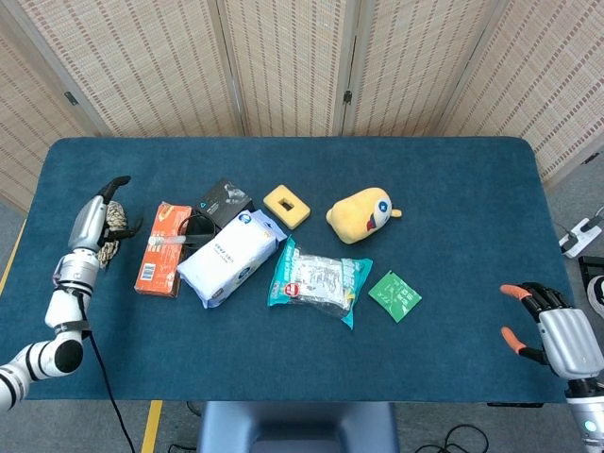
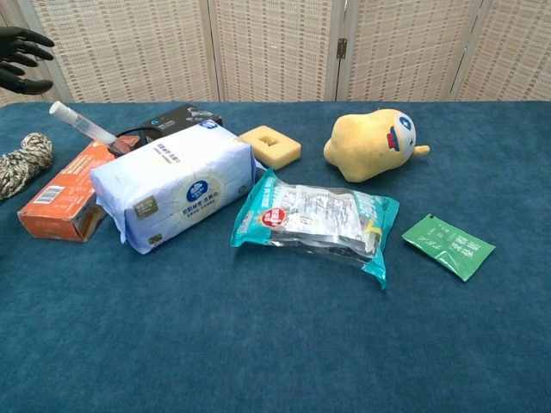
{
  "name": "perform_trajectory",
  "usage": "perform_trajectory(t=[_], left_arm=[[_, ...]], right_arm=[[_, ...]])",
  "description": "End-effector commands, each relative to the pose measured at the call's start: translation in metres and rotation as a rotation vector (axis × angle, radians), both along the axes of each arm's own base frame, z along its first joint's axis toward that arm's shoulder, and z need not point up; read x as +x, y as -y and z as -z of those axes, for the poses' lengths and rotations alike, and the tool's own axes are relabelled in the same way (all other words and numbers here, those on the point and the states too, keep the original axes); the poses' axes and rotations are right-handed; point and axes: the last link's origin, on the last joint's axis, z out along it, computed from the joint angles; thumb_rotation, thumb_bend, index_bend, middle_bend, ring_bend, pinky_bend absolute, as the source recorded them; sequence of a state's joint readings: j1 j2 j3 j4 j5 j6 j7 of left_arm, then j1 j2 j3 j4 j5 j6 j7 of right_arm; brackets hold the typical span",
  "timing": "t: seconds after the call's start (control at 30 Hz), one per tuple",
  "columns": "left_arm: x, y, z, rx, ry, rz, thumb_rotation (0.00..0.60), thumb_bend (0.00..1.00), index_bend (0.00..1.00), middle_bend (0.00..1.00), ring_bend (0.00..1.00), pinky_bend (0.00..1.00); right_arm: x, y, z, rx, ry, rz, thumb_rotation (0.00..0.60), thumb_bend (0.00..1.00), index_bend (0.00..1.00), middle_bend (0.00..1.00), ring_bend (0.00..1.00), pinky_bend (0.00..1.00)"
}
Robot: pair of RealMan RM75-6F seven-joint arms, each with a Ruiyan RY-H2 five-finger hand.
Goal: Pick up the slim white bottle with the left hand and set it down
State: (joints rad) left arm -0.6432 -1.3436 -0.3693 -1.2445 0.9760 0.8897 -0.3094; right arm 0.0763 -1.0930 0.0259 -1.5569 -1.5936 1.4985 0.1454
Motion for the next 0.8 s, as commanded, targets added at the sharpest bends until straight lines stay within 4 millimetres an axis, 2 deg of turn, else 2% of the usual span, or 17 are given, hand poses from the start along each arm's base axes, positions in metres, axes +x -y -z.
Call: perform_trajectory(t=[0.03, 0.27, 0.37, 0.6, 0.8], left_arm=[[-0.032, 0.027, -0.024, 0.089, -0.215, -0.047, 0.600, 0.43, 0.21, 0.19, 0.12, 0.13], [-0.054, 0.067, -0.036, 0.153, -0.342, -0.069, 0.600, 0.43, 0.23, 0.20, 0.12, 0.13], [-0.058, 0.092, -0.037, 0.161, -0.385, -0.061, 0.600, 0.43, 0.23, 0.20, 0.12, 0.13], [-0.053, 0.157, -0.032, 0.135, -0.430, -0.008, 0.600, 0.43, 0.25, 0.21, 0.12, 0.13], [-0.050, 0.200, -0.022, 0.102, -0.444, 0.024, 0.600, 0.43, 0.26, 0.21, 0.13, 0.13]], right_arm=[[0.002, 0.002, 0.000, 0.003, -0.001, -0.007, 0.600, 0.23, 0.25, 0.29, 0.20, 0.25], [0.007, 0.007, 0.001, 0.023, -0.011, -0.017, 0.600, 0.23, 0.25, 0.29, 0.20, 0.25], [0.008, 0.010, 0.001, 0.033, -0.006, -0.019, 0.600, 0.23, 0.25, 0.29, 0.20, 0.25], [0.012, 0.015, 0.000, 0.041, 0.002, -0.035, 0.600, 0.23, 0.25, 0.29, 0.20, 0.25], [0.016, 0.014, 0.003, 0.017, -0.019, -0.053, 0.600, 0.23, 0.25, 0.29, 0.20, 0.25]])
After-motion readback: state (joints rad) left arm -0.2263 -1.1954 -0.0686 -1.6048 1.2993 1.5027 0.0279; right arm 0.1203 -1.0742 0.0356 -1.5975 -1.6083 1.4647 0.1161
